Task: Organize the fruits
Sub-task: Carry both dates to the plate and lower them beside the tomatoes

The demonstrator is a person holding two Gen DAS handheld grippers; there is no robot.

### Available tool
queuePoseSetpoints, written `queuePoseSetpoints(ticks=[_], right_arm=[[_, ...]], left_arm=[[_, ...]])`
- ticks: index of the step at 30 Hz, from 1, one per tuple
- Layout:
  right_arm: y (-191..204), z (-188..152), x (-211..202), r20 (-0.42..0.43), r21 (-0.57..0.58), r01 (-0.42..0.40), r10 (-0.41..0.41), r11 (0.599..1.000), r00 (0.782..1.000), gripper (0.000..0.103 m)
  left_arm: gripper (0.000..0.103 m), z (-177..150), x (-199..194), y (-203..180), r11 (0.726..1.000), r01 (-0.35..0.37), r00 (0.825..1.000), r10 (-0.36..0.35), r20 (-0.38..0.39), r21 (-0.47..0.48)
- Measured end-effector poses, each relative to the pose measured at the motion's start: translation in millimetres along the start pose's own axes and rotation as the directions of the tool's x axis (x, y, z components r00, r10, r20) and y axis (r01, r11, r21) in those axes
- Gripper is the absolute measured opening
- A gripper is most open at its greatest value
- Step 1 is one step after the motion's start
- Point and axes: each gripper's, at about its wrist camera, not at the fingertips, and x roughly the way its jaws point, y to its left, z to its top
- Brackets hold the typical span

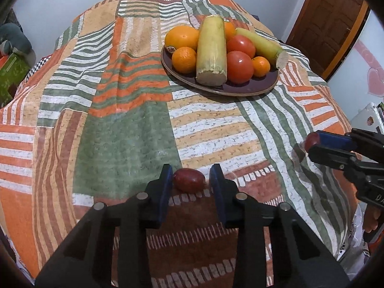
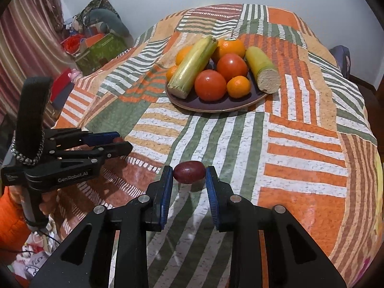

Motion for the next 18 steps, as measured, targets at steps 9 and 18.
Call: queuePoseSetpoints(ticks=[9, 18], right_arm=[[-8.7, 3.2, -3.1, 0.013, 0.017, 0.002, -0.003, 1.0, 1.0, 0.026], [-15.2, 15.8, -12.5, 0.053, 0.013, 0.016, -0.017, 1.0, 0.998, 0.026]], left_arm=[[0.027, 3.1, -9.9, 1.8, 1.0, 0.005, 1.0, -0.005, 0.026, -0.001], [0.027, 25.5, -35.5, -13.5, 0.999, 0.036, 0.994, -0.039, 0.104, 0.032]])
